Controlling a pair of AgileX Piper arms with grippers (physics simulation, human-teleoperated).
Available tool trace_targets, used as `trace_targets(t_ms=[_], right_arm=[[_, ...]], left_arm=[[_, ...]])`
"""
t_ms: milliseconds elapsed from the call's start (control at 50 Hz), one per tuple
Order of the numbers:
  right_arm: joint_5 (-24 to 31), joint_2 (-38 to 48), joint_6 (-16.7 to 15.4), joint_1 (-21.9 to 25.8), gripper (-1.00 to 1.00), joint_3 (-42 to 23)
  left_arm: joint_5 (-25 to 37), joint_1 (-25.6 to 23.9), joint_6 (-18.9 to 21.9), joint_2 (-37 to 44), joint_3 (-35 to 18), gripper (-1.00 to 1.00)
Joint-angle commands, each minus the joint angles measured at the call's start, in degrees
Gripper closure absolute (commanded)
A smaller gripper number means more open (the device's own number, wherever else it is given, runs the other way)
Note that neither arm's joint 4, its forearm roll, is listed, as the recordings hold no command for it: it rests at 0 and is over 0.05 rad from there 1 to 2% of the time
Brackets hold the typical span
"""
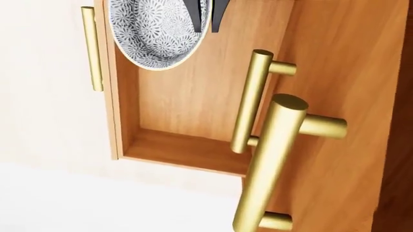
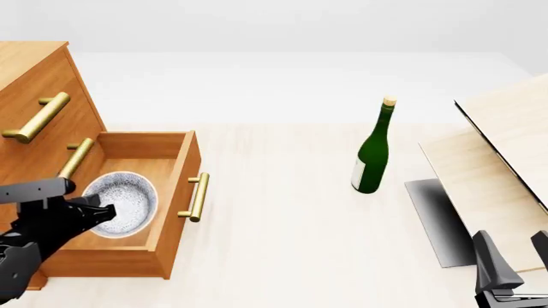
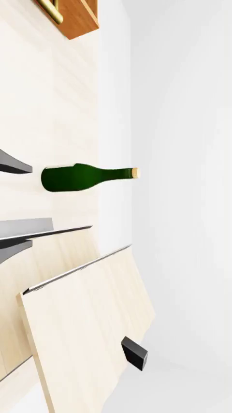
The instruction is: Put the bowl in the bottom drawer of the cabinet and close it.
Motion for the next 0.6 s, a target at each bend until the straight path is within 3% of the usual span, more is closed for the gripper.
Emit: trace_targets(t_ms=[20, 600], right_arm=[[0.0, 0.0, 0.0, 0.0, -1.0, 0.0], [-0.2, -0.1, 0.8, -0.1, -1.0, 0.0]], left_arm=[[-1.5, 0.3, 0.3, 1.5, 0.2, 1.0], [-5.4, 1.6, 0.5, 5.8, 1.0, 1.0]])
